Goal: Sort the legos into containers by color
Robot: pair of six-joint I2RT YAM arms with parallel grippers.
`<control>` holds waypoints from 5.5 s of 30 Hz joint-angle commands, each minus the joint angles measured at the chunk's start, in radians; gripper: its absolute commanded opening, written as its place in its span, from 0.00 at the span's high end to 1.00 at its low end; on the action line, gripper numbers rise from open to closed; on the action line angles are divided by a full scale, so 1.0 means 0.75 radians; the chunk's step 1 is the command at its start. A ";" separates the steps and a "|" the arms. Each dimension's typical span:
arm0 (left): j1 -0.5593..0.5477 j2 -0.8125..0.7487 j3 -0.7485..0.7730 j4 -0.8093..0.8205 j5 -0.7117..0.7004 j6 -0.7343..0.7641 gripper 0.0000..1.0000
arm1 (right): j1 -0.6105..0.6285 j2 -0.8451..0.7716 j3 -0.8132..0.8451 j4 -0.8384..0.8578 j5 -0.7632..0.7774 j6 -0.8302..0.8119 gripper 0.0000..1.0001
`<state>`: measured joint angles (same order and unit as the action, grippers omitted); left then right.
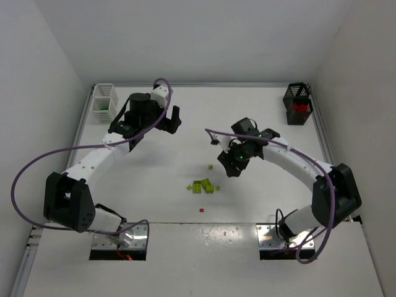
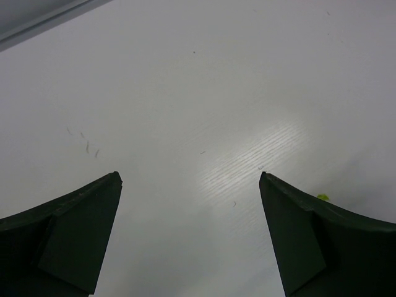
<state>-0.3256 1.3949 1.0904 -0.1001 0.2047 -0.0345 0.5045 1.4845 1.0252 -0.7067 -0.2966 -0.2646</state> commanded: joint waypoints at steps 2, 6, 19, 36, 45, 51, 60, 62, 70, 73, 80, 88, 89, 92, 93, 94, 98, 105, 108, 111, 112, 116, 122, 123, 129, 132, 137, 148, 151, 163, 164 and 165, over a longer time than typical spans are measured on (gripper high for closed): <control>0.009 -0.066 0.037 -0.071 0.046 0.003 0.00 | 0.155 -0.104 -0.064 0.052 -0.020 -0.069 0.48; 0.021 -0.080 0.025 -0.126 0.032 0.015 0.00 | 0.339 -0.116 -0.111 0.079 -0.048 -0.099 0.48; 0.060 -0.158 0.000 -0.181 -0.044 0.028 0.00 | 0.808 0.025 -0.154 0.253 0.099 -0.114 0.47; 0.189 -0.226 -0.063 -0.167 -0.032 -0.011 0.00 | 0.882 0.266 -0.081 0.337 0.213 0.060 0.53; 0.268 -0.226 -0.075 -0.167 0.026 -0.023 0.00 | 0.882 0.324 -0.050 0.337 0.213 0.085 0.53; 0.307 -0.213 -0.088 -0.167 0.073 -0.024 0.00 | 0.882 0.365 -0.036 0.337 0.228 0.085 0.53; 0.348 -0.201 -0.100 -0.167 0.114 -0.036 0.00 | 0.882 0.401 -0.009 0.337 0.228 0.097 0.54; 0.348 -0.201 -0.100 -0.167 0.114 -0.036 0.00 | 0.882 0.416 -0.009 0.337 0.228 0.097 0.55; 0.360 -0.201 -0.112 -0.167 0.126 -0.036 0.00 | 0.882 0.442 0.003 0.325 0.215 0.097 0.64; 0.373 -0.201 -0.112 -0.167 0.126 -0.036 0.00 | 0.882 0.442 0.003 0.325 0.215 0.097 0.73; 0.373 -0.215 -0.149 -0.167 0.155 -0.011 0.00 | 0.894 0.440 0.003 0.312 0.215 0.097 0.96; 0.334 -0.201 -0.190 -0.208 0.120 -0.015 0.00 | 0.829 0.312 0.034 0.280 0.256 0.097 1.00; 0.318 -0.201 -0.204 -0.208 0.120 -0.015 0.00 | 0.808 0.311 0.034 0.280 0.273 0.085 1.00; 0.281 -0.213 -0.219 -0.208 0.120 -0.001 0.00 | 0.757 0.258 0.022 0.280 0.287 0.085 1.00; 0.262 -0.213 -0.219 -0.222 0.120 0.011 0.00 | 0.743 0.246 0.022 0.267 0.287 0.085 1.00; 0.250 -0.213 -0.219 -0.222 0.108 0.023 0.00 | 0.729 0.234 0.022 0.267 0.287 0.085 1.00; 0.197 -0.213 -0.204 -0.249 0.067 0.056 0.00 | 0.606 0.191 0.101 0.222 0.311 0.085 1.00; 0.185 -0.213 -0.159 -0.261 -0.003 0.026 0.00 | 0.293 0.178 0.249 0.206 0.312 0.138 1.00; 0.185 -0.173 -0.123 -0.261 -0.015 0.009 0.00 | 0.126 0.166 0.296 0.192 0.283 0.165 1.00; 0.185 -0.160 -0.070 -0.261 -0.015 0.009 0.00 | -0.036 0.152 0.349 0.177 0.269 0.181 1.00; 0.185 -0.144 -0.055 -0.279 -0.015 -0.003 0.00 | -0.071 0.152 0.379 0.177 0.257 0.193 1.00; 0.170 -0.105 -0.002 -0.306 0.013 -0.003 0.00 | -0.263 0.170 0.478 0.124 0.256 0.193 1.00; 0.158 -0.074 0.045 -0.321 0.026 0.009 0.00 | -0.555 0.284 0.662 0.110 0.301 0.161 1.00; 0.146 -0.074 0.045 -0.321 0.026 0.023 0.00 | -0.593 0.309 0.721 0.096 0.301 0.144 1.00; 0.133 -0.074 0.045 -0.321 0.026 0.038 0.00 | -0.868 0.568 1.029 0.002 0.236 0.132 1.00; 0.121 -0.062 0.045 -0.321 0.026 0.038 0.00 | -0.957 0.653 1.152 -0.013 0.236 0.115 1.00; 0.121 -0.050 0.045 -0.321 0.026 0.050 0.00 | -1.014 0.822 1.343 -0.040 0.250 0.103 1.00; 0.109 -0.050 0.045 -0.321 0.026 0.050 0.00 | -1.076 1.013 1.511 -0.054 0.275 0.115 0.92; 0.109 -0.050 0.045 -0.321 0.026 0.050 0.00 | -1.076 1.025 1.511 -0.040 0.287 0.128 0.82; 0.109 -0.037 0.045 -0.347 0.121 0.107 0.00 | -1.076 0.925 1.374 0.022 0.206 0.128 0.58; 0.109 -0.037 0.033 -0.347 0.144 0.120 0.00 | -1.076 0.878 1.356 0.022 0.183 0.116 0.58; 0.097 -0.037 0.033 -0.365 0.169 0.154 0.00 | -1.076 0.846 1.295 0.022 0.152 0.115 0.58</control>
<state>-0.2344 1.3613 1.0859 -0.3637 0.2607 0.0277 -0.2989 2.2383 2.0438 -0.7216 -0.1135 -0.1764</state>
